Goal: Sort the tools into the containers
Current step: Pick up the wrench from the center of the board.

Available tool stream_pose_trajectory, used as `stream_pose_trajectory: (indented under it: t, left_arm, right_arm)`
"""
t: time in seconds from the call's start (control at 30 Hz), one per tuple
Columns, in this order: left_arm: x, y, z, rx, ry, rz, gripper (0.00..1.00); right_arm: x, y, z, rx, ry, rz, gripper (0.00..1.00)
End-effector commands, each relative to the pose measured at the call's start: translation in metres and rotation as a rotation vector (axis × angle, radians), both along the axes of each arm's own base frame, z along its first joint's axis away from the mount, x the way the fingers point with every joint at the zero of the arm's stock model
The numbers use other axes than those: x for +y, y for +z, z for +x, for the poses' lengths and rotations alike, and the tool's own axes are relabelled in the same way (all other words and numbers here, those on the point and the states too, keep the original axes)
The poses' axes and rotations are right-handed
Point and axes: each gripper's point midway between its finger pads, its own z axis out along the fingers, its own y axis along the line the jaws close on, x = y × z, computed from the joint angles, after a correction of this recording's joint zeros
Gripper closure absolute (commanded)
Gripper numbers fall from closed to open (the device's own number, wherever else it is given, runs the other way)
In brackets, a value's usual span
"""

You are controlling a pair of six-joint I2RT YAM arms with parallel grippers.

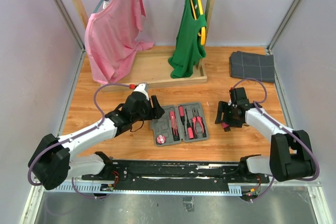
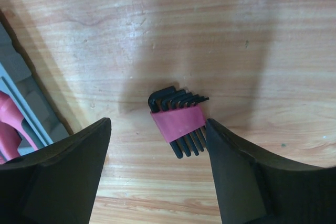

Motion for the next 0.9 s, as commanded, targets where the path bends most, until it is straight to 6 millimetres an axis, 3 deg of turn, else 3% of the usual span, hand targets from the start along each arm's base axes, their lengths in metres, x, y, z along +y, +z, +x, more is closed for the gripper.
stream_pose_trajectory:
  t: [0.0, 0.27, 0.5, 0.87]
  left_arm:
    - [-0.003, -0.003, 0.002, 0.003, -0.005, -0.023, 0.36]
    - [-0.007, -0.003, 0.003, 0.011, -0.011, -0.033, 0.36]
    - [-0.007, -0.005, 0.002, 0.017, -0.011, -0.030, 0.36]
    - [-0.009, -0.006, 0.003, 0.022, -0.016, -0.031, 0.36]
  right_arm:
    - [0.001, -0.018, -0.039, 0.136, -0.030, 0.035, 0.28]
    - [-0.018, -0.013, -0.027, 0.120, -0.047, -0.117, 0.34]
    - [-0.021, -0.015, -0.023, 0.132, -0.021, -0.197, 0.40]
    - [-0.021, -0.020, -0.021, 0.150, 0.009, -0.214, 0.63]
